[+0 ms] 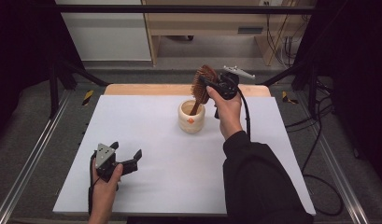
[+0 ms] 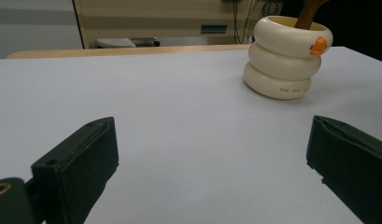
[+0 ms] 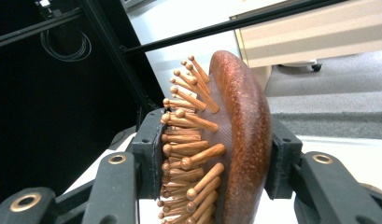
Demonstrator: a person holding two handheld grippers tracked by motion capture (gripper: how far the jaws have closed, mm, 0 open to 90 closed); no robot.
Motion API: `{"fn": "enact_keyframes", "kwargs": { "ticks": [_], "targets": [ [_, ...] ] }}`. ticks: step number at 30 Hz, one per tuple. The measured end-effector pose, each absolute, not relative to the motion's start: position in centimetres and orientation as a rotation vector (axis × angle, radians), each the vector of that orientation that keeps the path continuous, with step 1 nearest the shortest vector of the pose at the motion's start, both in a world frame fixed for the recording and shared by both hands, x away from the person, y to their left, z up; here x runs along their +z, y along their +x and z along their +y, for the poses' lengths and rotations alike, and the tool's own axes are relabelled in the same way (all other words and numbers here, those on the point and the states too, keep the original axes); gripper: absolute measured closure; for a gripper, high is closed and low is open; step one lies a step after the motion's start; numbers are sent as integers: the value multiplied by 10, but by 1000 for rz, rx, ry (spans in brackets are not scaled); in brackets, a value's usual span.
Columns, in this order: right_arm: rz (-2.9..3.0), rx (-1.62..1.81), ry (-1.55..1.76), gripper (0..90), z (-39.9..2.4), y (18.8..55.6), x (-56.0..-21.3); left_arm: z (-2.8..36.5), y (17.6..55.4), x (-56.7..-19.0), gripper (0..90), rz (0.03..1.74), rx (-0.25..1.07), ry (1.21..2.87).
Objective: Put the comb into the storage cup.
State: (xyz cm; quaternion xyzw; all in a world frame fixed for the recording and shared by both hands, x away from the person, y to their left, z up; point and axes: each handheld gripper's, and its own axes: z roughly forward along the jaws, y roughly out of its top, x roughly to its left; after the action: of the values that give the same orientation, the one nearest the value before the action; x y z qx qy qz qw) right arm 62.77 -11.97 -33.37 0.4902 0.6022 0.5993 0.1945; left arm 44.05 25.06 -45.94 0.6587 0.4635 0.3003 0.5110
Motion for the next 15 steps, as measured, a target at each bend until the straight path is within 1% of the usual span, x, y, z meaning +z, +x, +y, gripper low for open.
{"fn": "enact_keyframes", "kwargs": {
  "ticks": [7, 15],
  "targets": [
    [1693, 1669, 1392, 503, -120, 629, -342, 251, 441, -460, 25, 1118, 719, 1584],
    [1693, 1670, 1394, 503, -119, 630, -344, 251, 441, -460, 25, 1115, 716, 1586]
  ]
}}
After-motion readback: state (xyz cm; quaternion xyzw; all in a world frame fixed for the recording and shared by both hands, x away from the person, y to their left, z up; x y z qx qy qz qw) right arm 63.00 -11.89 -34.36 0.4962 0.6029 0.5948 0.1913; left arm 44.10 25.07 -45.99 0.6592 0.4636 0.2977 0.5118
